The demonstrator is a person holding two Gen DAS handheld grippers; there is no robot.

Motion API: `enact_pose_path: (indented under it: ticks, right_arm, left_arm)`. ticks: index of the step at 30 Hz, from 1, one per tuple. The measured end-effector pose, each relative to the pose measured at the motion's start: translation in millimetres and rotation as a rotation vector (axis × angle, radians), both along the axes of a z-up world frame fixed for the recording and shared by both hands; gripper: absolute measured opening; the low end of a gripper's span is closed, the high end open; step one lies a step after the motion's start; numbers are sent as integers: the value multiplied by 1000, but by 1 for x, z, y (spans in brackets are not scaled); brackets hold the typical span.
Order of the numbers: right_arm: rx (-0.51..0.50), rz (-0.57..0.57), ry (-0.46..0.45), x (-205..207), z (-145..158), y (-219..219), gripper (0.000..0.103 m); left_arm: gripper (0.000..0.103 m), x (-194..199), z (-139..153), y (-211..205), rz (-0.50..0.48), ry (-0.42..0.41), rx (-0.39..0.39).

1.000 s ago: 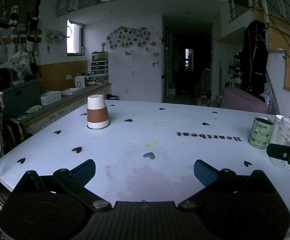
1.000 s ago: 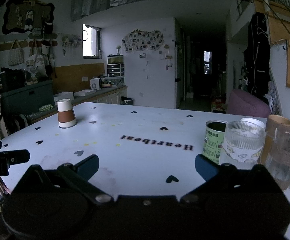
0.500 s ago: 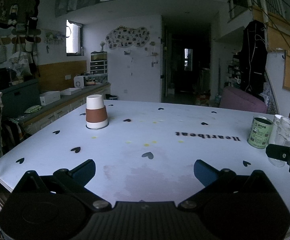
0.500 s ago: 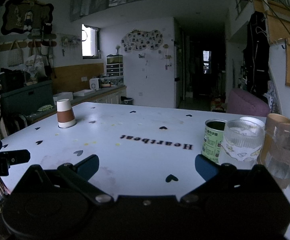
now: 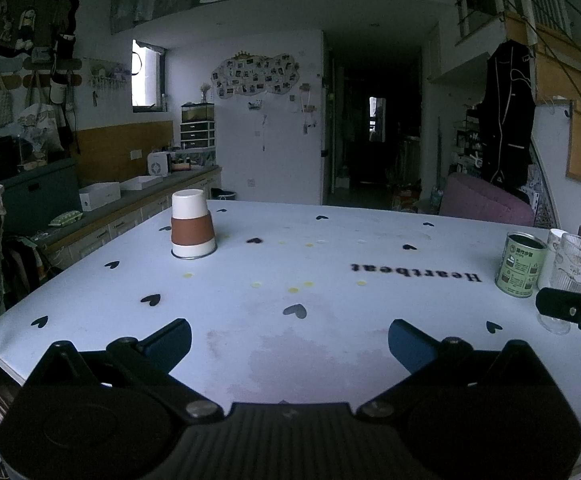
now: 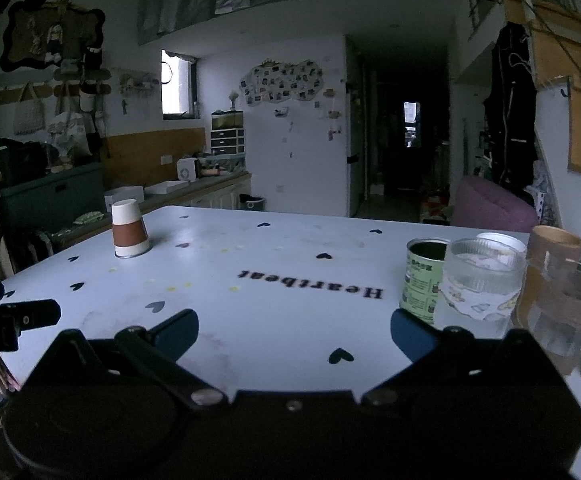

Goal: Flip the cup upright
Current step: 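Move the left gripper toward the upside-down white cup with brown sleeve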

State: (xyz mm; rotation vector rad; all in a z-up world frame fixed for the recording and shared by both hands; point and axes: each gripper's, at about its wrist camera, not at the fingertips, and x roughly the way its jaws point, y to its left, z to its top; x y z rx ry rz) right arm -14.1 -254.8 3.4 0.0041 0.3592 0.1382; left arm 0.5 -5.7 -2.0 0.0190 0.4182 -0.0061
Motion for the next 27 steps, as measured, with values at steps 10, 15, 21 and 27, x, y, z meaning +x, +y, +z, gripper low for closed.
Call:
enact_pose_path:
  ticks: [10, 15, 21, 27]
  right_arm:
    - [12, -2, -15, -8, -3, -5, 103]
    - [13, 2, -25, -19, -5, -5, 103]
    - [25, 1, -30, -26, -8, -5, 103]
    - [25, 13, -24, -28, -14, -6, 103]
  left_arm:
    - [103, 14, 1, -10, 1, -35, 5]
    - [103, 49, 11, 7, 34, -91, 23]
    - [103, 116, 27, 45, 117, -102, 42]
    - [103, 192, 37, 80, 170, -79, 37]
